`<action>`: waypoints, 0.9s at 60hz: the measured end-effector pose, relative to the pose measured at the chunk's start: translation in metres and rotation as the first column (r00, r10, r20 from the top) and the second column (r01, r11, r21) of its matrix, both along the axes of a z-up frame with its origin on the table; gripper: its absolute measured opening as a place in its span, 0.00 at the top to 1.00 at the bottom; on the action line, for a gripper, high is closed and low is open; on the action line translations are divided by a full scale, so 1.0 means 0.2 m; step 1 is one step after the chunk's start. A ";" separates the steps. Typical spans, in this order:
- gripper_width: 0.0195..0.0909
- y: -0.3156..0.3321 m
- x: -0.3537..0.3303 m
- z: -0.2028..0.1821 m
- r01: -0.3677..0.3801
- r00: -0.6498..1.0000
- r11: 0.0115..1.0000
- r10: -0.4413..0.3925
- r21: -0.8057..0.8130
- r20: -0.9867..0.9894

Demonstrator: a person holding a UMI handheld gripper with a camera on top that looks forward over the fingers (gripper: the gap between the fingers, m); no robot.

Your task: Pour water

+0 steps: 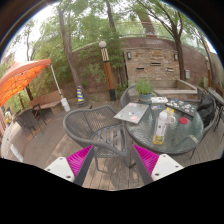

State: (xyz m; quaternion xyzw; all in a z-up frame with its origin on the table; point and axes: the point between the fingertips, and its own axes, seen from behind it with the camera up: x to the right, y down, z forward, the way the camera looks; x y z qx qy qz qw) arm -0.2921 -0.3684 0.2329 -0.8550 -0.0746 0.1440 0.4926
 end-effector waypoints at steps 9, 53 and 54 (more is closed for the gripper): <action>0.12 0.00 0.04 -0.08 0.078 0.997 0.995 -0.078 -0.069 -0.001; 0.12 1.01 0.83 -0.62 0.505 0.842 0.827 -0.535 0.249 0.068; 0.12 1.05 0.85 -0.63 0.501 0.842 0.826 -0.534 0.258 0.073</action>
